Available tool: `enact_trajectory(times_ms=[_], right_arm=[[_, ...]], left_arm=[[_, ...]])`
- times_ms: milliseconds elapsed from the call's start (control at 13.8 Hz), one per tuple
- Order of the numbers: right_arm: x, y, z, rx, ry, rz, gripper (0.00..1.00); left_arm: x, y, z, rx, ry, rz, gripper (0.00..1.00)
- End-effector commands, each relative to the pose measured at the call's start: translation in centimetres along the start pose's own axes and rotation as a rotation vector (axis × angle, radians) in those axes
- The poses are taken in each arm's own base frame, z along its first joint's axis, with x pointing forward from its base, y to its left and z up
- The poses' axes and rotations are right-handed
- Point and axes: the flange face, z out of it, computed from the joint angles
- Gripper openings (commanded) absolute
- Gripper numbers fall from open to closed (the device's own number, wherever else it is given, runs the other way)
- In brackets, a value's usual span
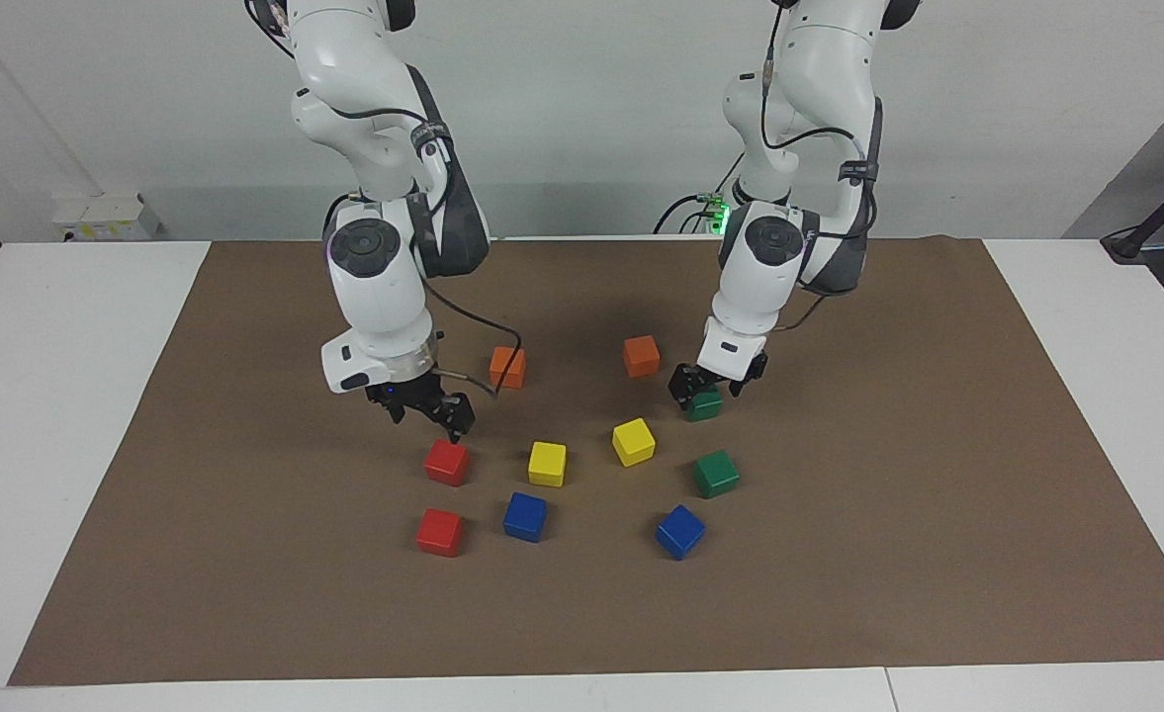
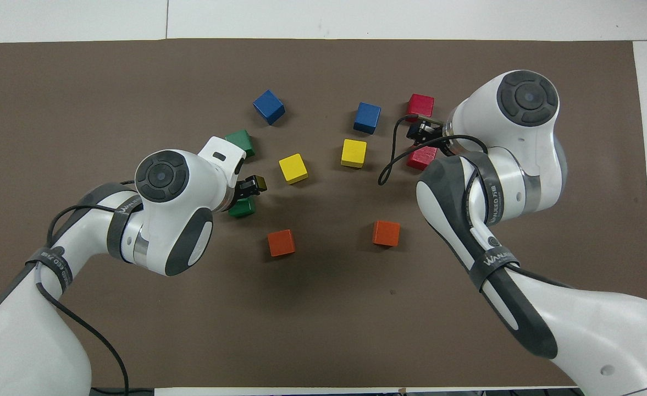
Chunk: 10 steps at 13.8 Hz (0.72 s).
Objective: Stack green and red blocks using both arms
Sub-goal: 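Place the green block with the left gripper while the right gripper carries red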
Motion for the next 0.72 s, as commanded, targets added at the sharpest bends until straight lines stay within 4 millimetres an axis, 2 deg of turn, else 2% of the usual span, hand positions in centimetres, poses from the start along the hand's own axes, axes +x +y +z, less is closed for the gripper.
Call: enact_trajectory(times_ms=[0, 72, 144, 217, 289, 361, 433, 506, 650], right_arm=[[0.0, -1.1, 2.6, 0.001, 0.002, 0.023, 1.0], [-0.3, -1.3, 3.3, -0.003, 0.001, 0.017, 1.0], [-0.4, -1.2, 3.7, -0.01, -0.003, 0.002, 1.0], [-0.5, -1.0, 4.0, -0.016, -0.009, -0.016, 1.0], [-0.6, -0.8, 4.2, -0.02, -0.013, -0.043, 1.0], [-0.4, -0.4, 4.4, -0.023, -0.015, -0.057, 1.0], [-0.2, -0.2, 4.6, -0.024, -0.016, -0.073, 1.0], [-0.2, 0.2, 5.0, -0.022, -0.012, -0.091, 1.0], [-0.5, 0.7, 6.2, -0.016, 0.0, -0.097, 1.0]], left_arm=[[0.1, 0.4, 1.1, 0.008, -0.008, -0.029, 1.0], [0.0, 0.3, 1.1, 0.011, -0.011, -0.029, 0.95], [-0.2, 0.2, 1.4, 0.017, -0.016, -0.029, 0.81], [-0.2, 0.1, 1.4, 0.018, -0.019, -0.03, 0.57], [-0.1, 0.1, 1.2, 0.021, -0.021, -0.038, 0.06], [0.8, -0.3, 0.6, 0.032, -0.031, -0.048, 0.0], [1.9, -0.7, -0.7, 0.045, -0.041, -0.053, 0.0], [3.4, -2.8, -2.0, 0.068, -0.056, -0.056, 0.0], [6.3, -9.0, -5.5, 0.087, -0.069, 0.069, 0.0]])
